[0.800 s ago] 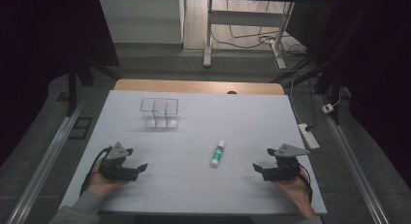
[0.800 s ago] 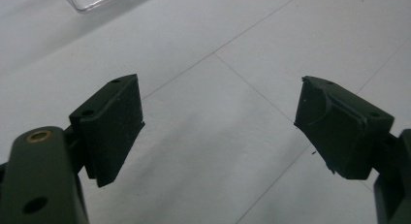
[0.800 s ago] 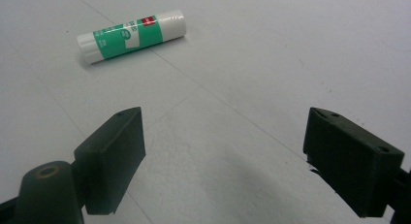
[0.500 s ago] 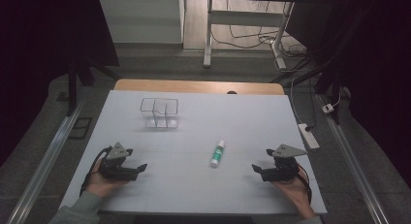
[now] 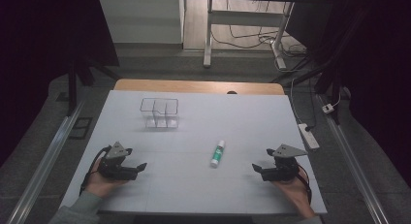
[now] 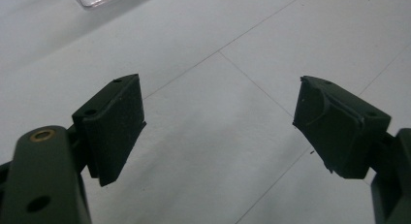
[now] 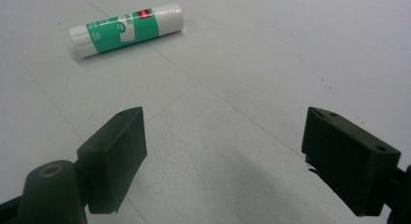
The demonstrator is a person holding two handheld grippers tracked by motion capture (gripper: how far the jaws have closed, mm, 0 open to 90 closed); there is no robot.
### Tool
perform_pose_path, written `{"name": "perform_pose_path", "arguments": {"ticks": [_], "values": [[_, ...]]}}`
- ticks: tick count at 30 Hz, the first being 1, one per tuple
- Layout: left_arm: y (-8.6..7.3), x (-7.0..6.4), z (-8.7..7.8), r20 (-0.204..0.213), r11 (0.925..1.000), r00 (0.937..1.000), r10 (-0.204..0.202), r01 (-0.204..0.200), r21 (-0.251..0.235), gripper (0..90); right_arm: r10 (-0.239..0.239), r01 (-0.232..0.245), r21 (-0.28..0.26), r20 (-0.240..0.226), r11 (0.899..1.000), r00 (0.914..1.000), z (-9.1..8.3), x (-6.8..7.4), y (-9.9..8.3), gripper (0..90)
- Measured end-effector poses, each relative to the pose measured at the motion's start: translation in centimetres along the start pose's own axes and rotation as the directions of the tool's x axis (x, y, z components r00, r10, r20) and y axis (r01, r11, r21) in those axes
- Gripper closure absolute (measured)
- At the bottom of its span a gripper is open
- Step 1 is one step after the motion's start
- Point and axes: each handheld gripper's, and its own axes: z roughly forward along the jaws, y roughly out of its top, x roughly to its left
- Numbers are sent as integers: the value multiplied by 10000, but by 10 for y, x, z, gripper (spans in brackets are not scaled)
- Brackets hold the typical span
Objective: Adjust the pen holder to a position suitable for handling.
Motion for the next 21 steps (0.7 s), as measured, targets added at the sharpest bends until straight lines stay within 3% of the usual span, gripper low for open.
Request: {"name": "perform_pose_path", "arguments": {"ticks": [12,21], "values": [[3,6,-1,-113,9999,9999,-111,110,-63,198,-11,9,-134,-121,9999,9999,0,1,1,176],[15,18,1,-308,10000,9995,-51,50,-39,216,-70,70,-124,-57,9999,10000,1,2,1,177]]}}
